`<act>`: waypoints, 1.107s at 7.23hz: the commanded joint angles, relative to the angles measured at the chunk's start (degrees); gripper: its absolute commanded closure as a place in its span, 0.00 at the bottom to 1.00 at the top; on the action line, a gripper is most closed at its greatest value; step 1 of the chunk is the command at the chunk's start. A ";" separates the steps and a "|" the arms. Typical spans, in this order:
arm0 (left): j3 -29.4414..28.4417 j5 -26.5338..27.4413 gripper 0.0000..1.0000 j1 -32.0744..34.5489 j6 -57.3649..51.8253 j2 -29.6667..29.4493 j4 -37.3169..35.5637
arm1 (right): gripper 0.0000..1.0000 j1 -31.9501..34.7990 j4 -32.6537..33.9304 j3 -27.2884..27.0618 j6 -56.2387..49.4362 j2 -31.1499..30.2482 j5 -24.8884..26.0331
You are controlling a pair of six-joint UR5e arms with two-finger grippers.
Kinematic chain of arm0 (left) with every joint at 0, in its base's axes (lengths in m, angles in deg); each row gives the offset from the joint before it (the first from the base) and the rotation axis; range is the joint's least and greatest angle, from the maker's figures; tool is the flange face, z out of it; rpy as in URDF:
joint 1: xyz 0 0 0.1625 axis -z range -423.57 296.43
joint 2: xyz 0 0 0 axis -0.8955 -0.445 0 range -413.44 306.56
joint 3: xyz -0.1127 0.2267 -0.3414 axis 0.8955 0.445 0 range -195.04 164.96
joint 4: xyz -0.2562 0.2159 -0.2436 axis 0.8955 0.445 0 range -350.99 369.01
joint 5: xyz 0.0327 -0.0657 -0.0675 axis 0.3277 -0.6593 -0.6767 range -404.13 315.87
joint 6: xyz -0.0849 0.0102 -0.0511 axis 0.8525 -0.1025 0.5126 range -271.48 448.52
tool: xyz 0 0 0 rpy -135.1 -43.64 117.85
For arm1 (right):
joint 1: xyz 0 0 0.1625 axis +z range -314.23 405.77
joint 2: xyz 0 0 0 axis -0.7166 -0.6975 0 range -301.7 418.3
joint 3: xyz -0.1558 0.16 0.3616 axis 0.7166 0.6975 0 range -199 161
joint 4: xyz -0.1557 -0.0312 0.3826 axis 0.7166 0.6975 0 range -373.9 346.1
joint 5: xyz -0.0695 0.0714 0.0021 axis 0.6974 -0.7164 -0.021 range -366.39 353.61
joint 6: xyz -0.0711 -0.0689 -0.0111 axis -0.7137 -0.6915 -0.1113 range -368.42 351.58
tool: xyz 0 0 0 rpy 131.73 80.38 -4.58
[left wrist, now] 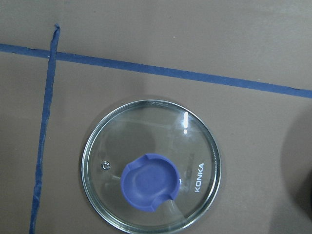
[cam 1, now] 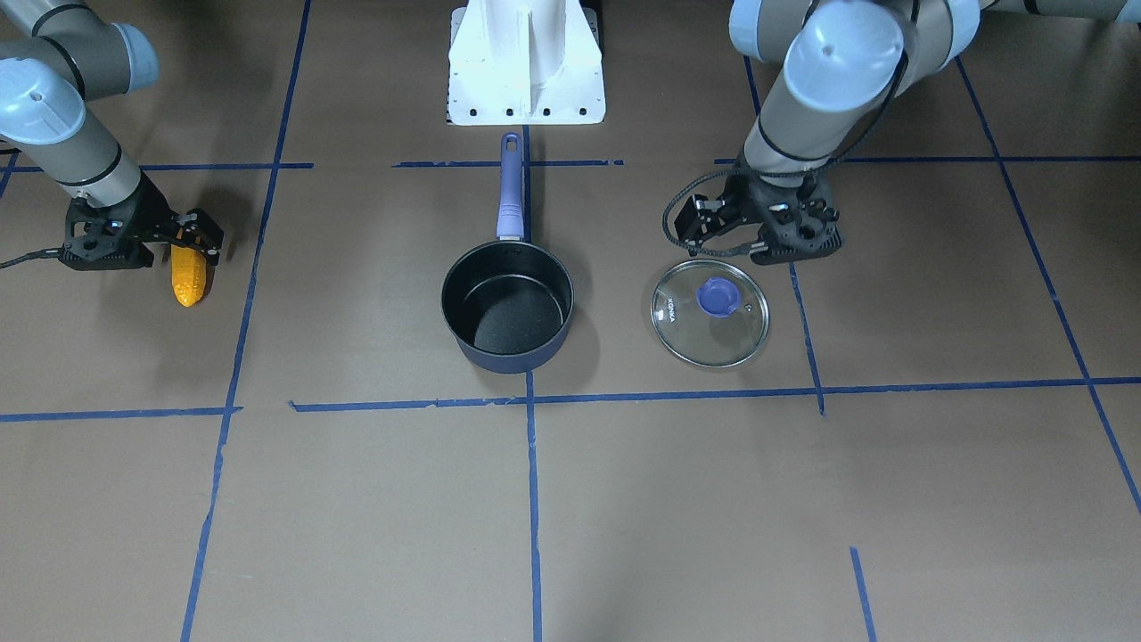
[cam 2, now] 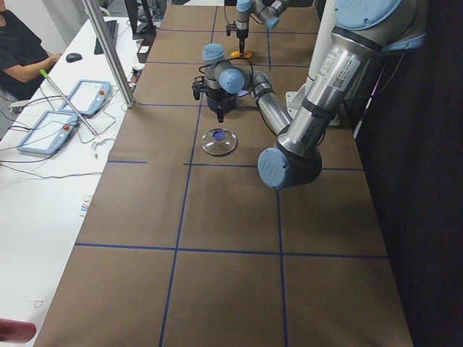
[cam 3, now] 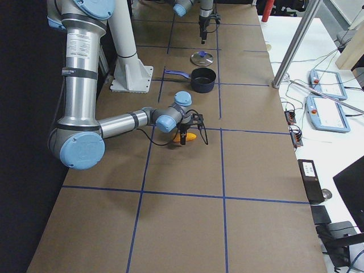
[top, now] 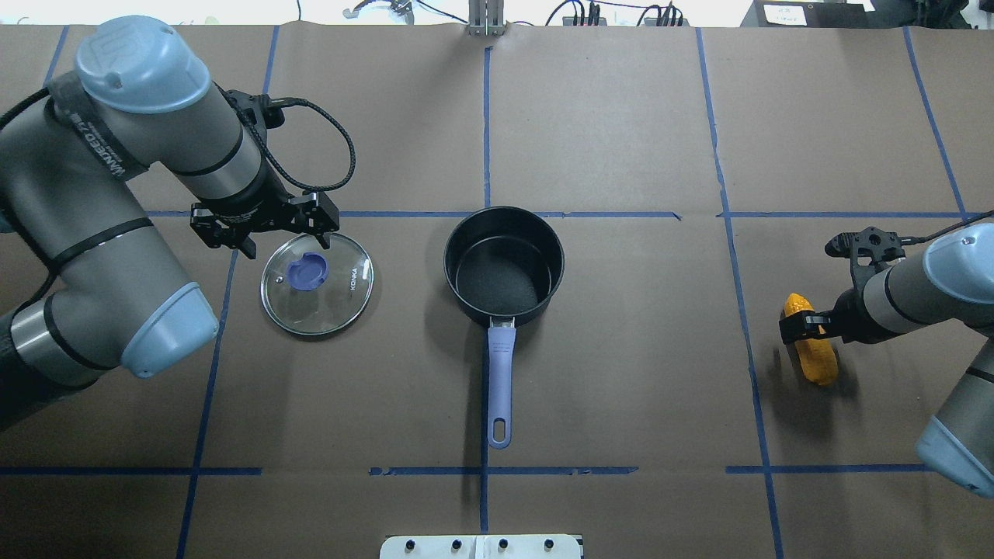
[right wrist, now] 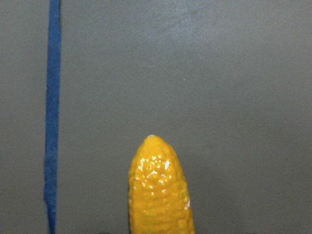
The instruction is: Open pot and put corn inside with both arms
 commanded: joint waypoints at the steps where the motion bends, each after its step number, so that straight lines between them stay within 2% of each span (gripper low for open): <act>1: 4.48 -0.03 0.00 0.06 0.00 0.07 -3.61 | 0.59 -0.19 -0.29 0.51 0.18 0.09 0.23; 2: 5.80 -0.03 0.00 0.06 0.00 0.07 -4.83 | 0.81 -0.11 -0.29 0.24 0.10 0.27 0.14; 3: 6.94 -0.03 0.00 0.58 -0.09 0.07 -5.98 | 0.95 -0.02 -0.29 -0.11 0.09 0.18 0.14; 4: 8.26 -0.12 0.00 2.07 -2.79 0.16 -6.68 | 0.98 0.07 -0.29 -0.89 0.09 -0.17 0.14; 6: 10.20 -3.01 0.00 8.21 -16.54 1.74 -13.79 | 0.98 0.16 0.23 -3.52 0.09 0.00 -0.56; 8: 9.77 -3.20 0.00 11.99 -28.23 7.69 -12.94 | 0.99 1.73 0.41 -6.51 0.09 0.18 -1.78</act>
